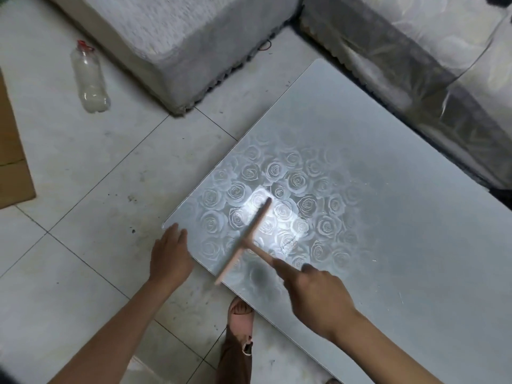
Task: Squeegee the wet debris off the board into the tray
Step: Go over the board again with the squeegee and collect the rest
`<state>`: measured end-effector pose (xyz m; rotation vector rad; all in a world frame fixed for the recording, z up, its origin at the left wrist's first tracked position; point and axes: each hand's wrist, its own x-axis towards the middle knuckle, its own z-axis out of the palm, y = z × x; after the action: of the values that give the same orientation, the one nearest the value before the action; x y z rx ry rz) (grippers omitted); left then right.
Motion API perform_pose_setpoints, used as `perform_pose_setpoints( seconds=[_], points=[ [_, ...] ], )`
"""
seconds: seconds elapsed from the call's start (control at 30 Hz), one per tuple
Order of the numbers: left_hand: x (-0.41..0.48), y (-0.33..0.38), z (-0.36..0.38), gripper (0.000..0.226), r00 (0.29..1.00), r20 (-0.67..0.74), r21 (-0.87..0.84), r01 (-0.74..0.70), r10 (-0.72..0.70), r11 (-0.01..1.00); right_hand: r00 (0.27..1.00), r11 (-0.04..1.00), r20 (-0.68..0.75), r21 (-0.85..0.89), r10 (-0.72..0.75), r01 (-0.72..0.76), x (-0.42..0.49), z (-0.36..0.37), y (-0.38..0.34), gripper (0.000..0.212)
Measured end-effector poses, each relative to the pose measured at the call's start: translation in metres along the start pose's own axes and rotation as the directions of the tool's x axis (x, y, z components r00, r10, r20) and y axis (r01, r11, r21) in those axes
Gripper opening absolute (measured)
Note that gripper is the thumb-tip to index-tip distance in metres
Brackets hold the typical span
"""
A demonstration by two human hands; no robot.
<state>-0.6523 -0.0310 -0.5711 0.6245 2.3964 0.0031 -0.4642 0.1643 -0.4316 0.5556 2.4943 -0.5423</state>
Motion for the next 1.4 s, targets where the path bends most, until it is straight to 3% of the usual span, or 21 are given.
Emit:
perform_pose_setpoints(
  seconds=[0.07, 0.13, 0.33, 0.57, 0.77, 0.87, 0.93, 1.0, 1.1, 1.23, 1.33, 1.4],
  points=[
    [0.006, 0.007, -0.009, 0.048, 0.994, -0.104, -0.297, -0.001, -0.031, 0.955, 0.998, 0.996, -0.026, 0.066, -0.056, 0.058, 0.03, -0.002, -0.021, 0.047],
    [0.016, 0.004, -0.017, 0.045, 0.987, -0.157, -0.378, -0.028, -0.035, 0.926, 0.996, 0.987, -0.02, 0.136, -0.087, 0.089, 0.062, 0.001, -0.042, 0.043],
    [0.055, -0.012, -0.02, 0.048, 0.988, -0.153, -0.275, -0.078, 0.036, 0.958, 0.992, 0.978, -0.026, 0.162, -0.126, 0.129, 0.118, 0.016, -0.063, 0.04],
    [0.062, -0.004, -0.003, 0.039, 0.946, -0.325, -0.299, -0.088, -0.014, 0.95, 0.991, 0.966, -0.039, 0.222, -0.125, 0.131, 0.122, 0.028, -0.043, 0.046],
    [0.034, 0.042, 0.016, 0.039, 0.895, -0.427, -0.27, -0.266, 0.132, 0.925, 1.0, 0.96, 0.0, 0.279, -0.019, 0.018, 0.072, 0.035, -0.003, 0.048],
    [0.027, 0.059, 0.026, 0.037, 0.923, -0.311, -0.328, -0.327, 0.225, 0.886, 0.997, 0.961, 0.022, 0.266, 0.079, -0.082, 0.046, 0.027, 0.015, 0.049],
    [0.03, 0.052, 0.021, 0.035, 0.923, -0.298, -0.404, -0.353, 0.243, 0.844, 0.998, 0.96, -0.011, 0.274, 0.058, -0.053, 0.044, 0.019, 0.008, 0.046],
    [0.035, 0.038, 0.003, 0.032, 0.904, -0.392, -0.46, -0.355, 0.173, 0.814, 0.998, 0.956, -0.051, 0.288, -0.045, 0.058, 0.058, 0.011, -0.011, 0.046],
    [0.05, 0.003, -0.018, 0.027, 0.867, -0.498, -0.427, -0.23, -0.014, 0.875, 0.983, 0.943, -0.116, 0.287, -0.142, 0.17, 0.097, 0.006, -0.048, 0.041],
    [0.065, -0.019, -0.008, 0.028, 0.887, -0.446, -0.443, -0.1, -0.122, 0.891, 0.987, 0.954, -0.043, 0.254, -0.154, 0.16, 0.135, 0.01, -0.075, 0.02],
    [0.062, -0.005, 0.004, 0.027, 0.848, -0.501, -0.49, -0.113, -0.173, 0.864, 0.989, 0.946, -0.024, 0.289, -0.148, 0.149, 0.13, 0.016, -0.06, 0.025],
    [0.057, 0.011, 0.011, 0.026, 0.841, -0.531, -0.479, -0.193, -0.107, 0.856, 0.992, 0.954, -0.035, 0.272, -0.123, 0.127, 0.115, 0.02, -0.038, 0.036]
  ],
)
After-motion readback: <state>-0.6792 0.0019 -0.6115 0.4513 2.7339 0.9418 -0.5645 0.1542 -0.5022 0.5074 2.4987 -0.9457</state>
